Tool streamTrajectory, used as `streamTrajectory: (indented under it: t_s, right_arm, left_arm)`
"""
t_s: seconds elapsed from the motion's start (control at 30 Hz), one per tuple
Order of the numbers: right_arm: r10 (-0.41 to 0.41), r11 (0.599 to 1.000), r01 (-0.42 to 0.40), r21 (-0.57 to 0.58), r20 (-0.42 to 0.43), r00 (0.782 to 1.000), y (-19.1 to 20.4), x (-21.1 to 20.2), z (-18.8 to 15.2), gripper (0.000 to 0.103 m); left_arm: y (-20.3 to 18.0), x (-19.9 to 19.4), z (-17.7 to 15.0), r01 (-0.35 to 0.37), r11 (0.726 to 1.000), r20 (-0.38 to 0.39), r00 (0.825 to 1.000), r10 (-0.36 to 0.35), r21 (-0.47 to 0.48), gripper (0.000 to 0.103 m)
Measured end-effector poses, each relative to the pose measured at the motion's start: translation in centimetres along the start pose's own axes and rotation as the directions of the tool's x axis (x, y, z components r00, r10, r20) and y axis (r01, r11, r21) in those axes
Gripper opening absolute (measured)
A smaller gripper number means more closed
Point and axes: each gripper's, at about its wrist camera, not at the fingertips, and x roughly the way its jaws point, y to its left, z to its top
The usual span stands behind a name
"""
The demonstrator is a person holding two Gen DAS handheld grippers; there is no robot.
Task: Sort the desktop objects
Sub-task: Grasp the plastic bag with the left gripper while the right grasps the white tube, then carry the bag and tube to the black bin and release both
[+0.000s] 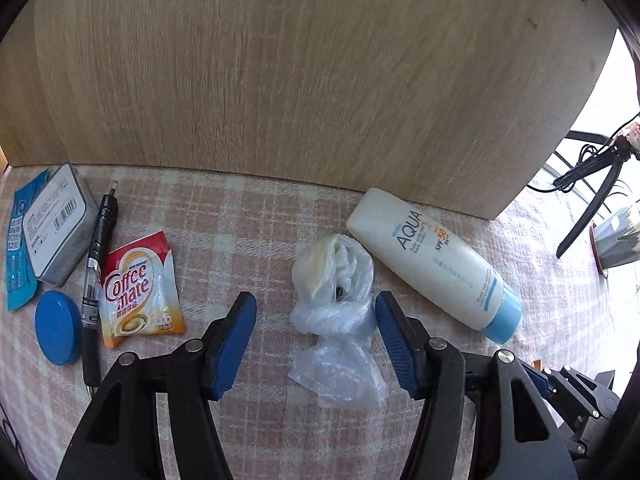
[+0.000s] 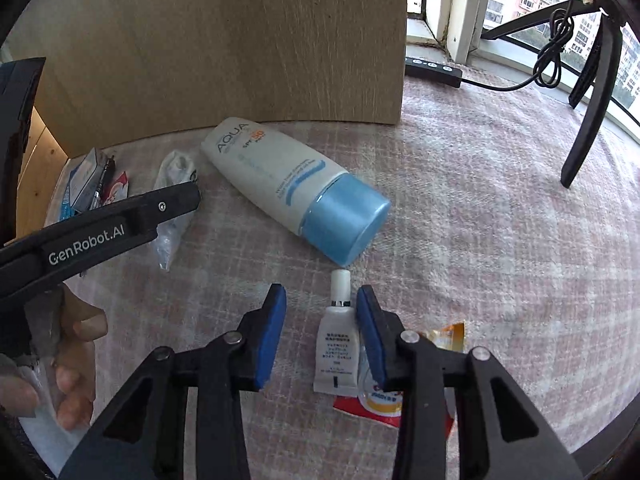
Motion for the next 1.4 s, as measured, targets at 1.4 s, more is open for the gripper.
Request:
streamTrajectory:
  t_s: [1.4]
  right_arm:
    - [0.05, 0.99, -0.056, 0.129, 0.049, 0.998, 0.7, -6.5, -15.9, 0.019]
  left_arm:
    - [1.7, -10.1, -19.8, 0.032, 0.994, 0.012, 0.999, -0.034, 0.106, 0.036]
